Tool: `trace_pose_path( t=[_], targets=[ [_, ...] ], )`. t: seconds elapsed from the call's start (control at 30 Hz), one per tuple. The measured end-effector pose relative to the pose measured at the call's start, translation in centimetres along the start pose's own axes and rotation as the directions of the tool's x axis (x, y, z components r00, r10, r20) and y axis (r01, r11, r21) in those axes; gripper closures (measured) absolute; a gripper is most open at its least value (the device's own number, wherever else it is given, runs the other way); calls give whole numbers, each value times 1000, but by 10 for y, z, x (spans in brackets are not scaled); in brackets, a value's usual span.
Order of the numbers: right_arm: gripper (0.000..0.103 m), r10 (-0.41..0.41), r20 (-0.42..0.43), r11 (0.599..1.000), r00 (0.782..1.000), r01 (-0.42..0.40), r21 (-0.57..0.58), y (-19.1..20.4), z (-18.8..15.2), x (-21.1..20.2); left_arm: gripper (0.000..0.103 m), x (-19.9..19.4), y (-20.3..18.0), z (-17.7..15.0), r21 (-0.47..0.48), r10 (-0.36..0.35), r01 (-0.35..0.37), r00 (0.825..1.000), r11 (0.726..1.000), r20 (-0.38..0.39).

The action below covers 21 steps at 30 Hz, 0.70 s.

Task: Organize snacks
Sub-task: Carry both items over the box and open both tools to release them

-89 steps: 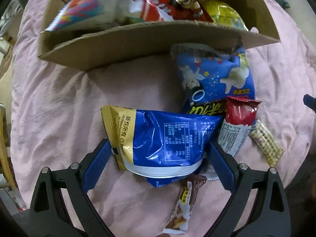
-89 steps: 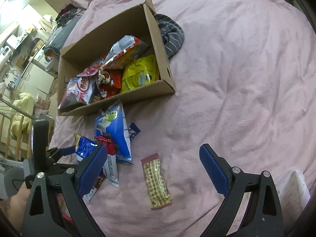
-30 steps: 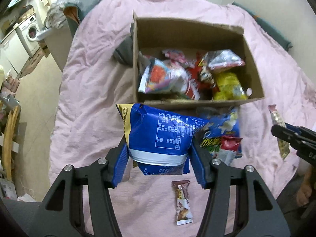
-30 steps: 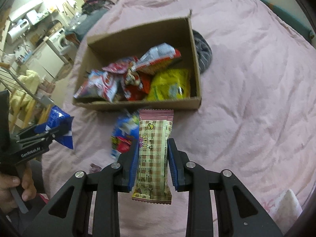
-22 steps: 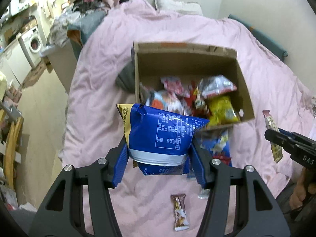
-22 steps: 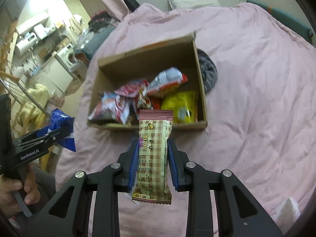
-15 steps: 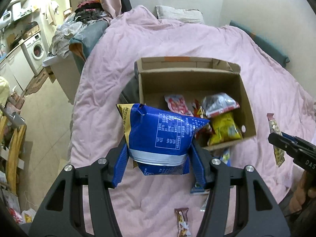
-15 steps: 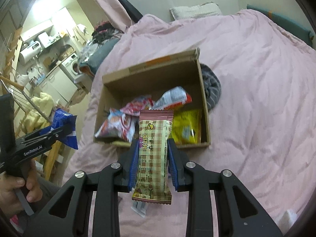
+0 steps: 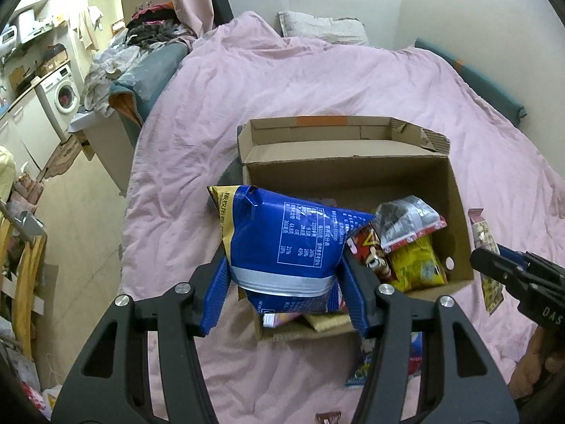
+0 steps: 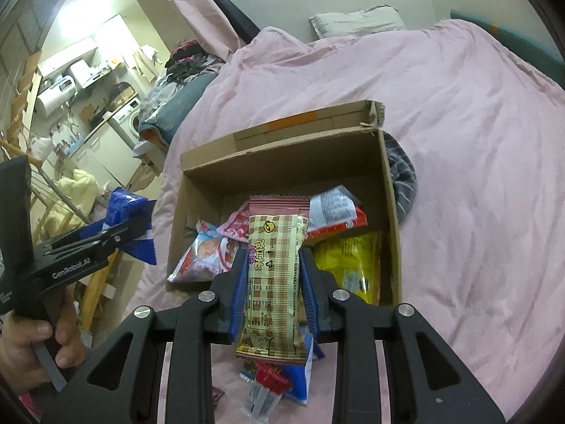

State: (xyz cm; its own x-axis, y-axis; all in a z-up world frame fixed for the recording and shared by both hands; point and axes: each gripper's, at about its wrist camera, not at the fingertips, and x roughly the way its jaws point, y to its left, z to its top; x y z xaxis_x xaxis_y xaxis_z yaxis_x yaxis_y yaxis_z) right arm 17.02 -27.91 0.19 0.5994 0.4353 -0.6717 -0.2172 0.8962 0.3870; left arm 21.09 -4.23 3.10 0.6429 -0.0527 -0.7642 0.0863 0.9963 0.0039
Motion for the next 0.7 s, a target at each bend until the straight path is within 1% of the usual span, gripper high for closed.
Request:
trace_pose_path(
  t=[0.07, 0.2, 0.33, 0.47, 0.6, 0.7],
  targets=[
    [73, -6, 0, 1000, 1000, 6, 5, -2, 5, 7, 50, 11, 1, 6, -6, 1, -1, 1000, 1000, -1],
    [73, -4, -2, 1000, 1000, 4, 26, -7, 18, 24, 50, 32, 4, 14, -38, -19, 19, 1000, 999, -12],
    [73, 1, -10, 1000, 1000, -1, 10, -2, 29, 43, 49, 50, 3, 16, -49, -45, 44, 999, 998, -21],
    [73, -1, -22, 1000, 1000, 1, -1, 1, 36, 61, 49, 62, 2, 20, -48, -66, 64, 997, 997, -38],
    [73, 3, -33, 1000, 999, -3, 22, 1, 41, 76, 49, 69, 3, 25, -56, -77, 74, 996, 996, -47],
    [73, 16, -36, 999, 999, -14, 39, 0, 42, 78, 49, 72, 6, 27, -67, -81, 78, 995, 995, -50]
  ],
)
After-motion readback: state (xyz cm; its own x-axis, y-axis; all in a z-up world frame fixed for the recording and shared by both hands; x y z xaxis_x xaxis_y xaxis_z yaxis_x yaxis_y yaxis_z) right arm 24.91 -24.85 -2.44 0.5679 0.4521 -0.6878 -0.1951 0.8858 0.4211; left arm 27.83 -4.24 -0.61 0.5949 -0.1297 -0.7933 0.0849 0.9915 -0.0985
